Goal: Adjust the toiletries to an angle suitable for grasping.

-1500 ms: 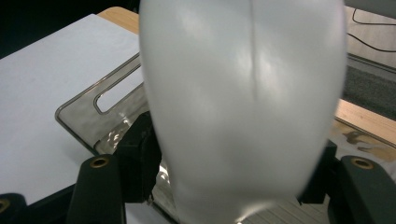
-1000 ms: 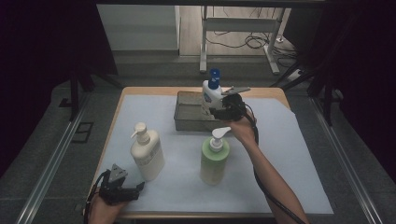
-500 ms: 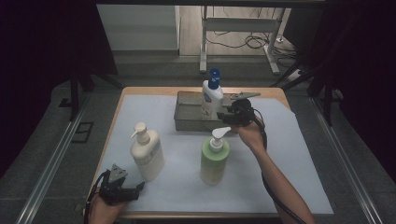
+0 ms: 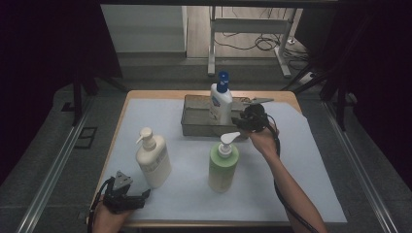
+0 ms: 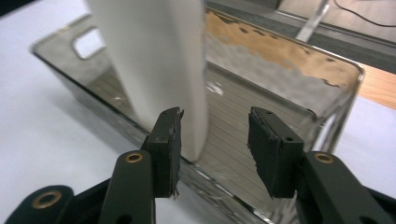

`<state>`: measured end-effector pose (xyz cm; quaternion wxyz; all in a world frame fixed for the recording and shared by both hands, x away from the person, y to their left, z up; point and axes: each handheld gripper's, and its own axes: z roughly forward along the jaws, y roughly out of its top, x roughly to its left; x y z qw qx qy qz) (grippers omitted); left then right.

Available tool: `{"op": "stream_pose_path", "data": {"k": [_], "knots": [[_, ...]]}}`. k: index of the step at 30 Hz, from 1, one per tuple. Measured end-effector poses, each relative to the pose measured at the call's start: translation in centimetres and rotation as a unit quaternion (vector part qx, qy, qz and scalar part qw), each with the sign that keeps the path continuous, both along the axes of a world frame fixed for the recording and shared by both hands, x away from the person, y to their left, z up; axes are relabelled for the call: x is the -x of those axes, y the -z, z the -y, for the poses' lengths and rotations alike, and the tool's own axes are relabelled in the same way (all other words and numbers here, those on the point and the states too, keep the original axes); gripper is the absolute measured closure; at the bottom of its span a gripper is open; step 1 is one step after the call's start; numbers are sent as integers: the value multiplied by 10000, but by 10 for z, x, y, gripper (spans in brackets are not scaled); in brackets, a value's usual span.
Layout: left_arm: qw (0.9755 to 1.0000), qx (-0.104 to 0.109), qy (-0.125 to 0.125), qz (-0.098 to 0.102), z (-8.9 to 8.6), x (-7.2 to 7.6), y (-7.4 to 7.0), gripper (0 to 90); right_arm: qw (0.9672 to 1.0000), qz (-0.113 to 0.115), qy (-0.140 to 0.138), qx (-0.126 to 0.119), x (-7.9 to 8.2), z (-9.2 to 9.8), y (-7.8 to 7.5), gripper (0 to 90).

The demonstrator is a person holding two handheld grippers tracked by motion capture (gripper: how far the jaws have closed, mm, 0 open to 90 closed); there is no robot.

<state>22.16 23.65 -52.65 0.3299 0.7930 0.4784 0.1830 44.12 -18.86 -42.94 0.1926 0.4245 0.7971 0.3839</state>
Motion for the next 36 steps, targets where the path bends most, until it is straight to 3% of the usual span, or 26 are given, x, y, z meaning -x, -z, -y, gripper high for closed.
{"op": "stream_pose_path", "data": {"k": [11,15,36], "knots": [[10000,-12,6,12,0,0,0,107,9996,-102,251,110,-19,-3,10,810],[10000,-12,6,12,0,0,0,108,9995,-148,248,100,-25,-8,15,864],[10000,2,-1,-2,0,0,0,107,9990,-369,245,41,-36,-24,30,890]]}}
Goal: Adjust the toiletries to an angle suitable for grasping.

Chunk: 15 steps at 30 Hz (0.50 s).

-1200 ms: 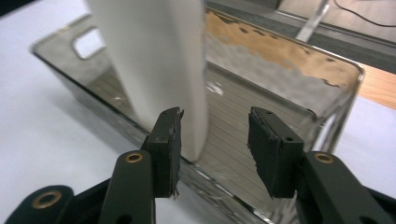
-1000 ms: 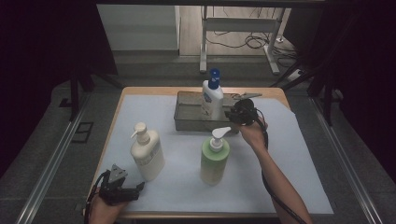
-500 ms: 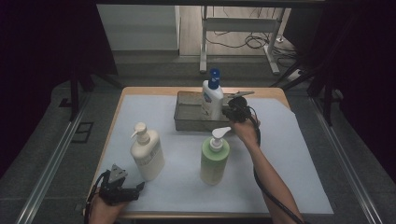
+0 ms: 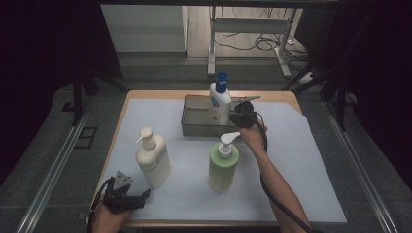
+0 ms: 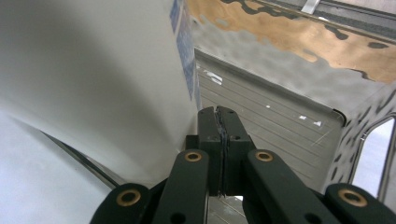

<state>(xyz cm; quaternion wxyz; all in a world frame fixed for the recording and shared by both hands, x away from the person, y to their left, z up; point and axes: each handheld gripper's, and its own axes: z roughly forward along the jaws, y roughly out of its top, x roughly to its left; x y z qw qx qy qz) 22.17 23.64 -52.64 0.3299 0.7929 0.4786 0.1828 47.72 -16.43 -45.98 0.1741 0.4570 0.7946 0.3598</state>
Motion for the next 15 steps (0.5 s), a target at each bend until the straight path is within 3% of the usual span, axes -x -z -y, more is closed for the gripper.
{"op": "stream_pose_path", "data": {"k": [15], "knots": [[10000,-3,3,-2,0,0,0,107,9999,-33,-131,98,-1,-14,2,880]]}}
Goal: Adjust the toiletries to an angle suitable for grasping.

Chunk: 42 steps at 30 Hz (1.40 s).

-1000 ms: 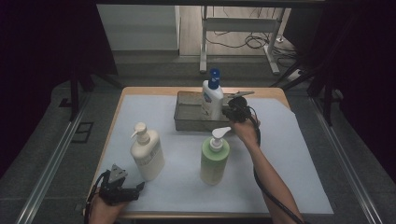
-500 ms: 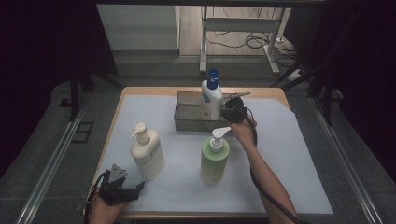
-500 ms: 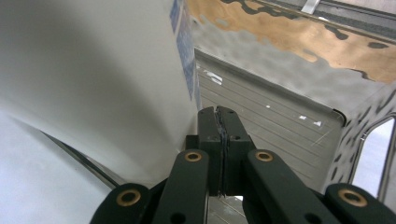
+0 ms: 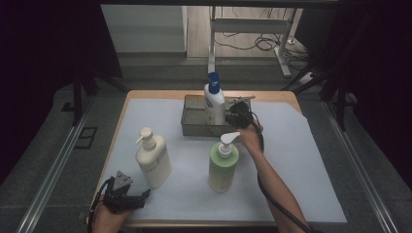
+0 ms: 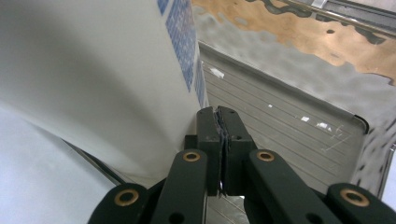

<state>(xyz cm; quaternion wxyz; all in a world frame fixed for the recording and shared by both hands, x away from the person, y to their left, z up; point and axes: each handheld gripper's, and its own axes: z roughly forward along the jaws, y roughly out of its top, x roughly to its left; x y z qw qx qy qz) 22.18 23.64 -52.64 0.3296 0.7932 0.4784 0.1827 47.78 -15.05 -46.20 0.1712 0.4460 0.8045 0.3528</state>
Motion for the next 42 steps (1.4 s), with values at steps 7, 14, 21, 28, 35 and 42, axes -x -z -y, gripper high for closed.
{"op": "stream_pose_path", "data": {"k": [7,14,21,28,35,42], "knots": [[10000,1,0,0,0,0,0,107,10000,-6,-96,15,0,-8,0,876],[10000,0,2,-2,0,0,0,107,9998,-19,-191,34,-1,-14,0,875],[10000,-1,-1,0,0,0,0,107,9997,-35,-207,132,-2,-18,3,860],[10000,0,0,-1,0,0,0,107,9997,-45,-112,219,-4,-14,1,895],[10000,-1,1,-1,0,0,0,107,9997,-198,-161,38,-9,-13,1,896],[10000,1,2,-2,0,0,0,107,9995,-278,-161,-9,-10,-15,2,896]]}}
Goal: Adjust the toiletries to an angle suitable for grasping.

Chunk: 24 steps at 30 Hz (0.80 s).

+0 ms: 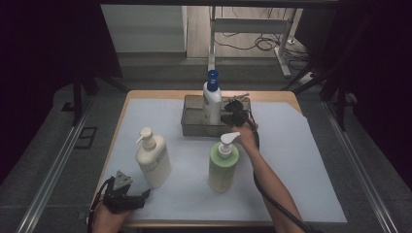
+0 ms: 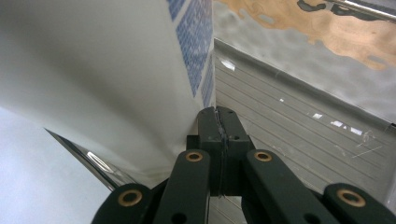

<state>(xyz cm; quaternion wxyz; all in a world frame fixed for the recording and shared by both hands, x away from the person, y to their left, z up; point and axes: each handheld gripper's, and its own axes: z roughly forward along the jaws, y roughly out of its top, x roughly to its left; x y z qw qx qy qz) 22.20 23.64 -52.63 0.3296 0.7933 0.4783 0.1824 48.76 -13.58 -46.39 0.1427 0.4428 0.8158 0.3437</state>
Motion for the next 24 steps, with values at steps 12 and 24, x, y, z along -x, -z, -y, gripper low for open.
{"op": "stream_pose_path", "data": {"k": [12,24], "knots": [[10000,-1,3,-1,0,0,0,107,9999,-146,16,-33,-8,-5,0,896],[10000,1,5,-1,0,0,0,107,9997,-205,-106,-45,-10,-18,0,895]]}}
